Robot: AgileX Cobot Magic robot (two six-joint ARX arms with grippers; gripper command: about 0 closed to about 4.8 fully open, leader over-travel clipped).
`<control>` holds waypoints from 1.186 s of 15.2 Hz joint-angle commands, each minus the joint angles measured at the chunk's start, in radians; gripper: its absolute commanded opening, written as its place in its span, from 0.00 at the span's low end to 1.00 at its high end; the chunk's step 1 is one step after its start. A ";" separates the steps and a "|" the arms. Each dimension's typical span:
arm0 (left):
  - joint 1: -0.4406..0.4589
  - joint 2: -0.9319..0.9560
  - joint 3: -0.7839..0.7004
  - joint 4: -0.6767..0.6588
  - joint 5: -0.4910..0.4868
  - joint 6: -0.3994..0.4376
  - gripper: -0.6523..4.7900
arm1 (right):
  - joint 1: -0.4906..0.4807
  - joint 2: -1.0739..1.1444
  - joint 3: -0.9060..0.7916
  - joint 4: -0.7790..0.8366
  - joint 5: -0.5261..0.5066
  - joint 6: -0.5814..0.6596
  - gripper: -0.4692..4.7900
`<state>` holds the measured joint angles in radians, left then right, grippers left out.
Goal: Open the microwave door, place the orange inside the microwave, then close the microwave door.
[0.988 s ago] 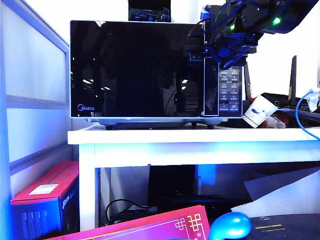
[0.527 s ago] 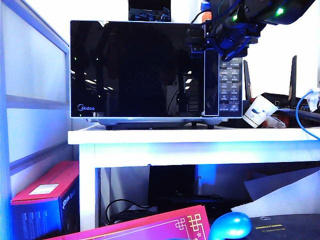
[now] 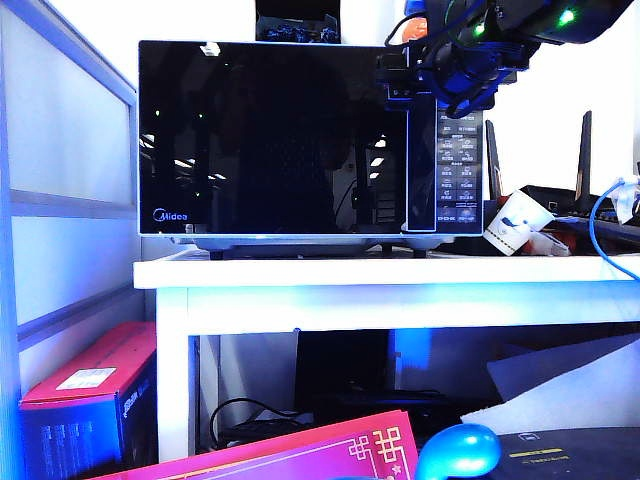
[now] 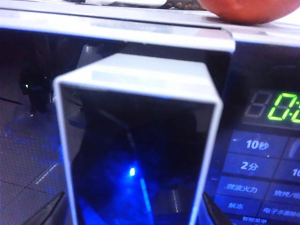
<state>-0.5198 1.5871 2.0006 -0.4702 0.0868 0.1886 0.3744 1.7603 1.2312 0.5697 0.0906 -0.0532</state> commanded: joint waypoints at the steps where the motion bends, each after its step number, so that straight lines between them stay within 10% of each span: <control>1: 0.000 0.075 0.003 0.133 -0.001 0.014 0.11 | 0.013 -0.014 0.009 0.032 -0.067 -0.008 0.76; 4: 0.000 0.172 0.003 0.258 -0.071 0.014 0.11 | 0.013 -0.016 0.008 0.033 -0.066 -0.007 0.60; 18: 0.024 0.351 0.003 0.424 -0.076 0.013 0.11 | 0.013 -0.126 0.009 -0.027 -0.094 -0.008 0.61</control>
<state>-0.4973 1.9339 1.9999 -0.0628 0.0139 0.1955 0.3744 1.6707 1.2240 0.4202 0.0845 -0.0494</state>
